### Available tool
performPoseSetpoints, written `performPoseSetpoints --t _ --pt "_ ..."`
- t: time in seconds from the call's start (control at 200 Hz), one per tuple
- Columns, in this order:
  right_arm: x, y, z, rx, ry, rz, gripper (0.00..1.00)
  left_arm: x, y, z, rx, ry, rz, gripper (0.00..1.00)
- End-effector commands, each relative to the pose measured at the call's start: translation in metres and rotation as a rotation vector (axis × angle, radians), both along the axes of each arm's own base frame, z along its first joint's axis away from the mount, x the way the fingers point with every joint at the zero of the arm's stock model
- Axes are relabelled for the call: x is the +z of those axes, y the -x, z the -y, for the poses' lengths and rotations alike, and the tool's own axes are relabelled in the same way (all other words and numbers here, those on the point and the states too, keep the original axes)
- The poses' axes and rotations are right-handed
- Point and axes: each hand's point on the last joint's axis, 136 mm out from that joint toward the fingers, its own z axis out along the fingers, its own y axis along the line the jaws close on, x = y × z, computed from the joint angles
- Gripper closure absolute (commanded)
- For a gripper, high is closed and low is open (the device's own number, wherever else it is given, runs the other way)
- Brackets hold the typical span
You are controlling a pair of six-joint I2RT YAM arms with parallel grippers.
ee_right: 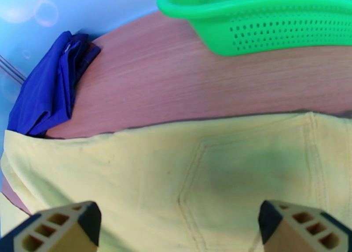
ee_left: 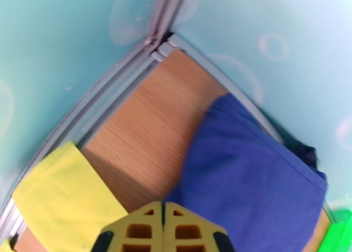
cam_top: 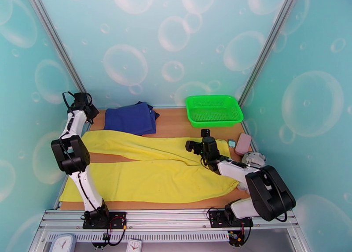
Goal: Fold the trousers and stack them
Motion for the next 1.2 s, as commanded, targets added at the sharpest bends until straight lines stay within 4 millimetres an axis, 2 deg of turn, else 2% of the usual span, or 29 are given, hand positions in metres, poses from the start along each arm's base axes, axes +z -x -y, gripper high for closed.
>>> performPoseSetpoints --t 0.0,0.095,0.135,0.155,0.185,0.225,0.355,0.46,0.55,0.67,0.78,0.94,1.01,1.125,1.195 --pt "0.014 0.002 0.004 -0.021 -0.044 0.049 0.01 0.008 0.009 0.012 -0.004 0.012 0.045 1.00" --pt "0.014 0.003 0.005 -0.018 -0.042 0.049 0.01 -0.002 0.014 0.006 0.017 -0.050 0.018 1.00" --pt "0.013 0.003 0.005 -0.017 -0.039 0.050 0.01 -0.015 0.015 0.001 0.026 -0.069 -0.018 0.76" --pt "0.012 0.003 0.005 -0.014 -0.037 0.046 0.01 -0.021 0.015 -0.001 0.032 -0.080 -0.037 0.68" --pt "0.012 0.004 0.004 -0.007 -0.038 0.044 0.01 -0.032 0.016 -0.006 0.041 -0.100 -0.070 0.63" --pt "0.013 0.003 0.002 0.001 -0.034 0.044 0.01 -0.045 0.016 -0.015 0.057 -0.132 -0.111 0.61" --pt "0.011 0.003 -0.002 0.020 -0.031 0.047 0.01 -0.074 0.013 -0.038 0.095 -0.165 -0.182 0.56" --pt "0.007 0.001 -0.005 0.034 -0.028 0.039 0.01 -0.088 0.005 -0.043 0.092 -0.143 -0.183 0.55" --pt "0.003 0.001 -0.009 0.047 -0.023 0.032 0.01 -0.093 -0.001 -0.052 0.128 -0.125 -0.167 0.56" --pt "0.001 0.001 -0.011 0.055 -0.015 0.029 0.01 -0.088 -0.005 -0.070 0.220 -0.164 -0.153 0.54" --pt "-0.001 0.000 -0.014 0.061 -0.013 0.023 0.01 -0.099 -0.006 -0.082 0.290 -0.154 -0.189 0.53" --pt "-0.008 -0.002 -0.016 0.067 -0.004 0.005 0.01 -0.133 -0.015 -0.082 0.368 -0.036 -0.229 0.59" --pt "-0.009 -0.002 -0.015 0.065 -0.001 0.003 0.01 -0.145 -0.012 -0.082 0.417 -0.012 -0.245 0.60" --pt "-0.007 -0.003 -0.016 0.068 -0.004 0.006 0.01 -0.149 -0.005 -0.084 0.481 -0.052 -0.260 0.59" --pt "-0.007 -0.002 -0.018 0.075 -0.007 0.007 0.01 -0.146 0.000 -0.086 0.511 -0.082 -0.267 0.54"
